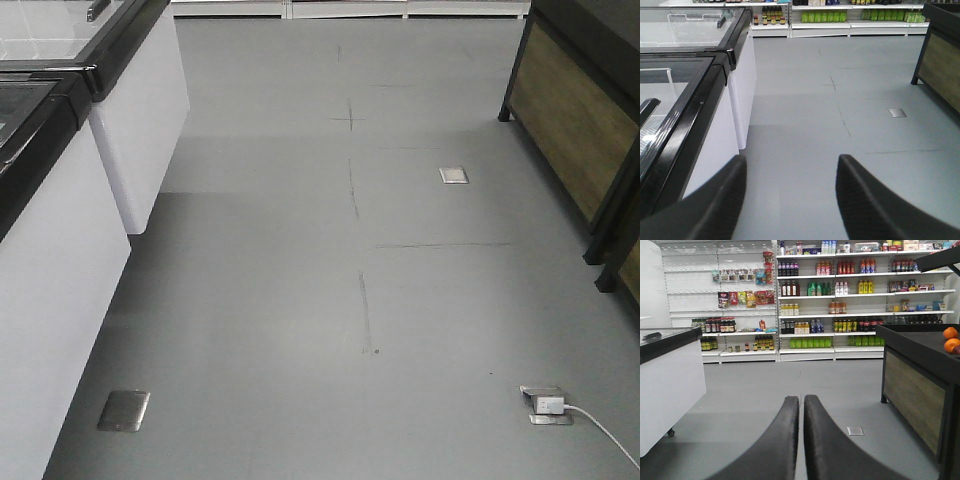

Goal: Left arm holds basket, right arm returns cookies

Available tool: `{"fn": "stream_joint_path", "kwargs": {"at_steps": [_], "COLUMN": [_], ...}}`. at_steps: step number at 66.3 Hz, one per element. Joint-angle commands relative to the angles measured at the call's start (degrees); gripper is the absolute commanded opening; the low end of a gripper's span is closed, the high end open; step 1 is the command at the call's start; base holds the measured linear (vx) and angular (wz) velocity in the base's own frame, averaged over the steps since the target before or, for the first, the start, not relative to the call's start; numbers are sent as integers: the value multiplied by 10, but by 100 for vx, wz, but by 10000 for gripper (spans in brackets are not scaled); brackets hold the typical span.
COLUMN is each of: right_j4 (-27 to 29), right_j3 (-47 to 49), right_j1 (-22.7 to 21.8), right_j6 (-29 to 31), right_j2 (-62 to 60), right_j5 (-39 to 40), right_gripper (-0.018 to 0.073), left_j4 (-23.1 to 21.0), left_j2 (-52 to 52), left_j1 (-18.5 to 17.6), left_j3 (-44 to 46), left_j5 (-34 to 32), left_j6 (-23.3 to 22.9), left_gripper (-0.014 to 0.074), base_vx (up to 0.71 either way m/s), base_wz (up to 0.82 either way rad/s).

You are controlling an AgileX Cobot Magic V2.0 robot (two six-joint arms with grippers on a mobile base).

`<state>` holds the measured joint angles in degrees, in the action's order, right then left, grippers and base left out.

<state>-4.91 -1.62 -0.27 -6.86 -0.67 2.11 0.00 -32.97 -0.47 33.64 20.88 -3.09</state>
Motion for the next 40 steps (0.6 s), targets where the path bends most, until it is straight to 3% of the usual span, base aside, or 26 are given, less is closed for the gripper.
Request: {"fn": "stream_joint_path", "kwargs": {"at_steps": [1, 12, 19, 29, 40], "right_j4": [-1, -1, -1, -1, -1], "right_j3": [-11, -11, -11, -11, -11], "right_j1": [-3, -3, -3, -3, -3], "right_j6": [4, 4, 4, 4, 4], "right_j2": [-7, -7, -7, -7, -7], "right_j5": [45, 45, 45, 45, 45], "right_gripper": [-11, -11, -11, -11, -11], "left_j4": [0, 0, 5, 16, -19], "left_j2": [-4, -4, -25, -127, -244], "left_j1": [0, 0, 1, 1, 1], "left_j3": [20, 20, 32, 83, 173], "left_j5": [-40, -7, 47, 130, 183], "left_j6": [-8, -18, -70, -118, -131], "left_gripper": [486, 499, 496, 496, 496], "base_vx": [0, 0, 0, 0, 0], "base_wz": [0, 0, 0, 0, 0]}}
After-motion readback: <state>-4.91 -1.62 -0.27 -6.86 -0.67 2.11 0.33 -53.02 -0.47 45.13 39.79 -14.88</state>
